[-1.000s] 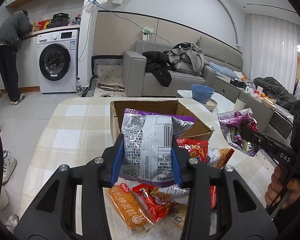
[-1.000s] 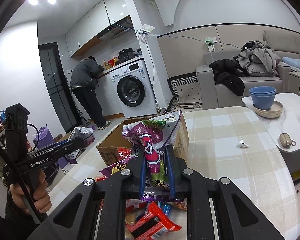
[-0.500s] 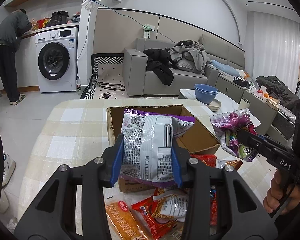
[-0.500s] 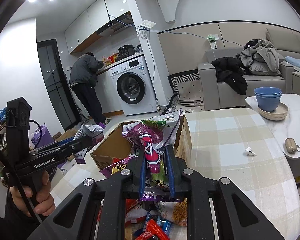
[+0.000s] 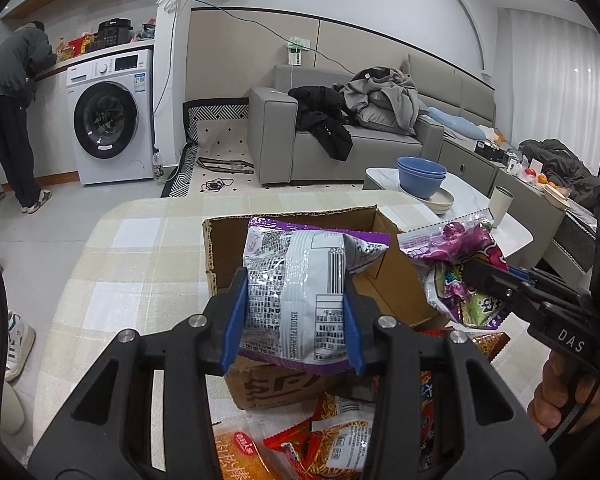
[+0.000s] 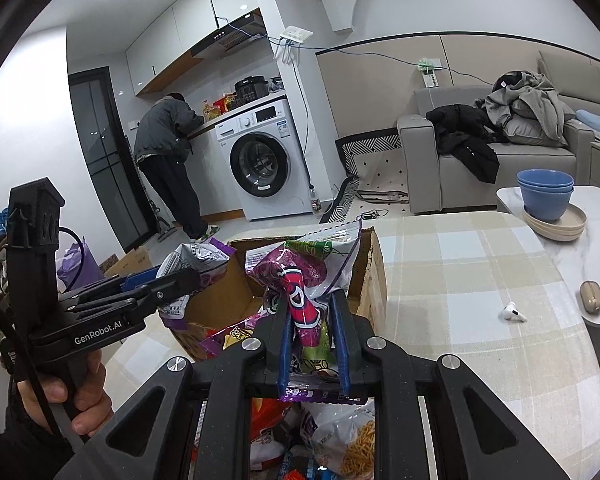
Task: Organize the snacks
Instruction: 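Lower both bags into the box and open both grippers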
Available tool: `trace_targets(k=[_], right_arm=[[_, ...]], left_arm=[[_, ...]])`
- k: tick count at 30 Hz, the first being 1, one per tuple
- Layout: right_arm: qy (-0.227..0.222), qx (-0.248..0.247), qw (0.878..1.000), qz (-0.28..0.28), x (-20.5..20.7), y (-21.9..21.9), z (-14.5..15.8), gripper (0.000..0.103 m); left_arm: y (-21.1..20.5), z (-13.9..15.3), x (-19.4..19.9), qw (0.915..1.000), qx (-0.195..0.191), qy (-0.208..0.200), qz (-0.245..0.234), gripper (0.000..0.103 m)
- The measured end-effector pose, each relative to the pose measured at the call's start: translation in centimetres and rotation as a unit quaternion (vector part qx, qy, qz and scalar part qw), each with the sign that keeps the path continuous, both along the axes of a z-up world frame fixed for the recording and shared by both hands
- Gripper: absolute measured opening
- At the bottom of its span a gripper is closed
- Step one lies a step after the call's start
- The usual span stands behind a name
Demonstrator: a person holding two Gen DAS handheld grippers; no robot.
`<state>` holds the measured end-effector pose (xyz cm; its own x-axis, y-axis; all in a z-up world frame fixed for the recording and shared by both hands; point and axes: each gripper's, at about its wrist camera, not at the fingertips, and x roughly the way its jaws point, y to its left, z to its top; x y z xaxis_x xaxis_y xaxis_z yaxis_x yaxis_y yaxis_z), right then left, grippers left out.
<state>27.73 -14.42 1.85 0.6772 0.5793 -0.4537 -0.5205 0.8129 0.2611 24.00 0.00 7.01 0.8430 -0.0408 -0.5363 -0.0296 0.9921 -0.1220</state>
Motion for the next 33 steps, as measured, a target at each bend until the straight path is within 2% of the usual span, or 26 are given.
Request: trace_targets(k=[8, 17, 26, 33], right_arm=[[0.009, -0.009, 1.0, -0.005, 1.6, 1.3, -0.5, 0.018], [0.018, -0.017, 1.0, -0.005, 2.6, 2.2, -1.1, 0.018], [0.037, -0.022, 0.999, -0.003, 3.6, 2.6, -1.8, 0.018], [0.047, -0.023, 0.999, 0.005, 4.1, 2.5, -1.6, 0.02]], left_arm=[[-0.5, -0.6, 3.0, 0.9999, 0.016, 0.007, 0.002, 0.039], [-0.7, -2.0, 5.4, 0.9996, 0.014, 0.024, -0.004, 0.039], [-0.3, -3.8, 6.2, 0.999, 0.008, 0.044, -0.008, 0.039], [-0.2, -3.9, 5.5, 0.9989, 0.012, 0.044, -0.014, 0.04]])
